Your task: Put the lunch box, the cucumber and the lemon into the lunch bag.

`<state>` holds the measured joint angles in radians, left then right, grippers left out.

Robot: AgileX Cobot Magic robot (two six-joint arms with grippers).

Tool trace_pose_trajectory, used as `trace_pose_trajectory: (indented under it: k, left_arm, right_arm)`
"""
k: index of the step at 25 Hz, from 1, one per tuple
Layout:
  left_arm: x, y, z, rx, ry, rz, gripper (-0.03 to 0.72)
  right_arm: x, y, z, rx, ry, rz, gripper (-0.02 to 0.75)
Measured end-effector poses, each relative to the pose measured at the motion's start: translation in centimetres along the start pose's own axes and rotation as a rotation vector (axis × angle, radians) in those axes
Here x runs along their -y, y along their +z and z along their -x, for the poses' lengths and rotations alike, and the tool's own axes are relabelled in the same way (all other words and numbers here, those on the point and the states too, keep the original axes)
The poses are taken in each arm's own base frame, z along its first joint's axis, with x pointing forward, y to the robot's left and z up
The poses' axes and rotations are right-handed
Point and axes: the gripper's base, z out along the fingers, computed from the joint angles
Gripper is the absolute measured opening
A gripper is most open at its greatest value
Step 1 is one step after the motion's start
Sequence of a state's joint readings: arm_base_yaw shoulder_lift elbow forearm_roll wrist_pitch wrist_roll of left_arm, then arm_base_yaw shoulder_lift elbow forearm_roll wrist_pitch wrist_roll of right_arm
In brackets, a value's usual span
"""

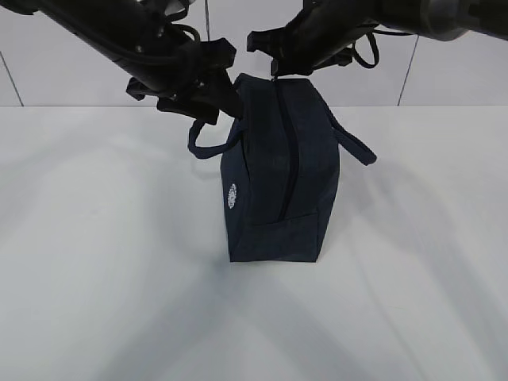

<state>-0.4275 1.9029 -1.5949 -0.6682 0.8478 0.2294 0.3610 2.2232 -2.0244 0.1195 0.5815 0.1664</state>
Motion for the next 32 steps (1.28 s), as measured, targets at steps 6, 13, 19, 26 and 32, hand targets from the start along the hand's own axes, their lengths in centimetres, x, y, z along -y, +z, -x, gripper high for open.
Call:
trace_pose_trajectory:
  k: [6,13,19,26,32]
  left_arm:
    - [-0.8,2.5,1.6,-0.005,0.007,0.002,0.319]
    - [-1.7,5.1,1.7,-0.054,0.002,-0.001,0.267]
    - [-1.7,5.2,1.5,-0.119,0.098,0.001,0.005]
    - [-0.8,3.4,1.8,-0.251,0.282,-0.011,-0.006]
    - [-0.7,2.9,1.9,-0.279,0.311,-0.012,-0.006]
  right_arm:
    - [0.0,0.0,0.1,0.006,0.005,0.005,0.000]
    - [-0.1,0.0,0.1,0.010,0.007,0.006,0.000]
    - [-0.1,0.0,0.0,0.001,0.019,0.013,0.000]
    - [-0.5,0.0,-0.5,-0.051,0.046,0.058,0.000]
    - [-0.9,-0.1,-0.5,-0.056,0.036,0.095,0.000]
